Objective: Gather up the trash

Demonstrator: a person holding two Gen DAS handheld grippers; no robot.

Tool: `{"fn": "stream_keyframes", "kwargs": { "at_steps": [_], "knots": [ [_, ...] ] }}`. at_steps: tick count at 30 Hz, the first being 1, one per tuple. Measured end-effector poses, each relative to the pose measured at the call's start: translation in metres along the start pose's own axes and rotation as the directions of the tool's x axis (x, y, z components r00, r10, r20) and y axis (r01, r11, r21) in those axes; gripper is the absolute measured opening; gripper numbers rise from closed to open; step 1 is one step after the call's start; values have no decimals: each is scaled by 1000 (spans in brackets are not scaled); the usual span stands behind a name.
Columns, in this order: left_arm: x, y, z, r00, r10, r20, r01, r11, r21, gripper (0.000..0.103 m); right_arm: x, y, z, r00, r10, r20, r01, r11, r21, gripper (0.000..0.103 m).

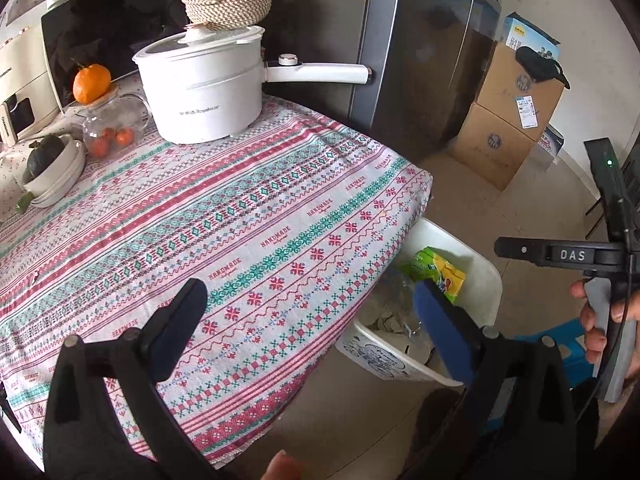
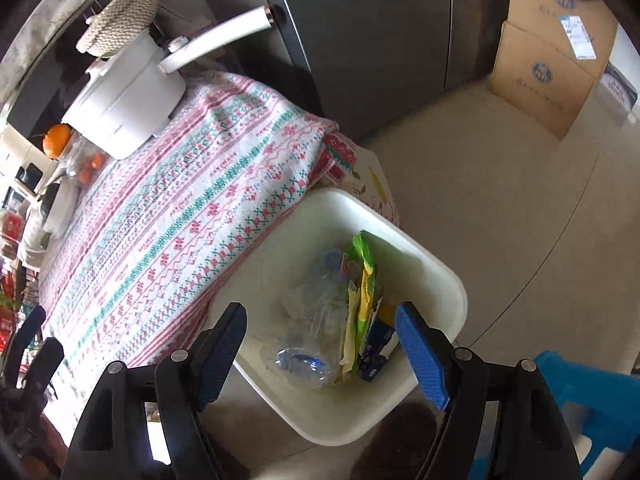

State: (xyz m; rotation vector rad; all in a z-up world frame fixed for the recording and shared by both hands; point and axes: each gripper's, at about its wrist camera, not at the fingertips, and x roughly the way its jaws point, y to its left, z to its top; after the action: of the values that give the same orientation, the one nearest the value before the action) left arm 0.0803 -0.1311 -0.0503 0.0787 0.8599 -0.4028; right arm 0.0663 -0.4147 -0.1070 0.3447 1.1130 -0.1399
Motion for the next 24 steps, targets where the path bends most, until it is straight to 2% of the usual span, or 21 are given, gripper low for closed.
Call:
{"fn": "stream_keyframes", "kwargs": {
  "at_steps": [1,4,10,17,24],
  "knots": [
    [-4,1,-2,1000,15,5,-15,1000,-14,102,-12,4,-3,999,7,39,-7,1000,-7,85],
    [-15,4,-12,999,54,8,-53,998,-45,102,-45,14,-18,990,25,140,-22,999,-27,87],
    [-39,14,-37,992,118,32,-114,987,-113,102,-79,34,-59,966,28,257,-13,998,-61,94],
    [-69,22,-65,987,145,71,-129,973,-191,102,-107,47,-95,925,11,380,26,995,-93,94],
    [-80,20,-75,986,136,97,-114,971,-210,102,-126,62,-117,879,7,477,57,991,-121,94]
  ]
}}
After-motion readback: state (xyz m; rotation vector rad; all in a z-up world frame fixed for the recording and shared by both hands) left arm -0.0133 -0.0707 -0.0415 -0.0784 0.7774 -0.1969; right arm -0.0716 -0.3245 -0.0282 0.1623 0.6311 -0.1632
